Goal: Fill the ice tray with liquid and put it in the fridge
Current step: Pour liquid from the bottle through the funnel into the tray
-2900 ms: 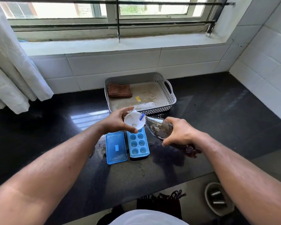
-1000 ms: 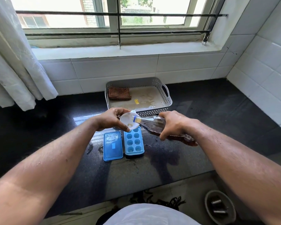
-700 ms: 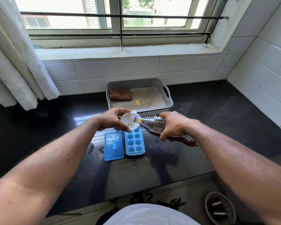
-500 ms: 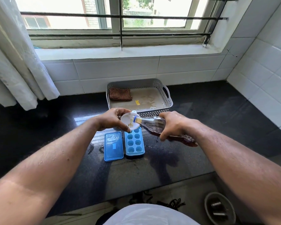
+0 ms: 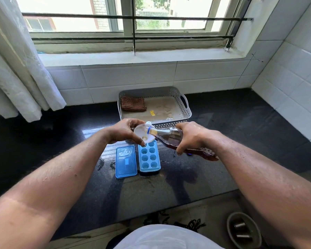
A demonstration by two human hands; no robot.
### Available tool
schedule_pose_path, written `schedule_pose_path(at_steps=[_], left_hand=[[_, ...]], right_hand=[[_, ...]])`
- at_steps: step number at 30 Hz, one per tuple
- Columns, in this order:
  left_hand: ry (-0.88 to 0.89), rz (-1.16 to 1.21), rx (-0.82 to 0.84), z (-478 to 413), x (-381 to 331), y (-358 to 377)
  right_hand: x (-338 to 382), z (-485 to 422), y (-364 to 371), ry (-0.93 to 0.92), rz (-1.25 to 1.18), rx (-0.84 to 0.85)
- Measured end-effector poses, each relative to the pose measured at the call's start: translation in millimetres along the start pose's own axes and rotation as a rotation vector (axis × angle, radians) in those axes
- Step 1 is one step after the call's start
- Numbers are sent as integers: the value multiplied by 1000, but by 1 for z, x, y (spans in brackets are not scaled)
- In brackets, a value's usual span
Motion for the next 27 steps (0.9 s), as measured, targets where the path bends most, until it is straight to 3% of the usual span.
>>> schedule_pose_path(at_steps=[27], left_hand=[[23,19,21,4,13,12]], right_hand=[[-11,-1,10,-64,155,-36]])
Point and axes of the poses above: each hand's wrist, its own z-axis away from the middle knuckle, its own y-axis out of the palm, x = y × z, the point moved 2 cm from there along -z, towards the middle knuckle, and after that the axes turned 10 degrees about -z, right-handed, at the moved point
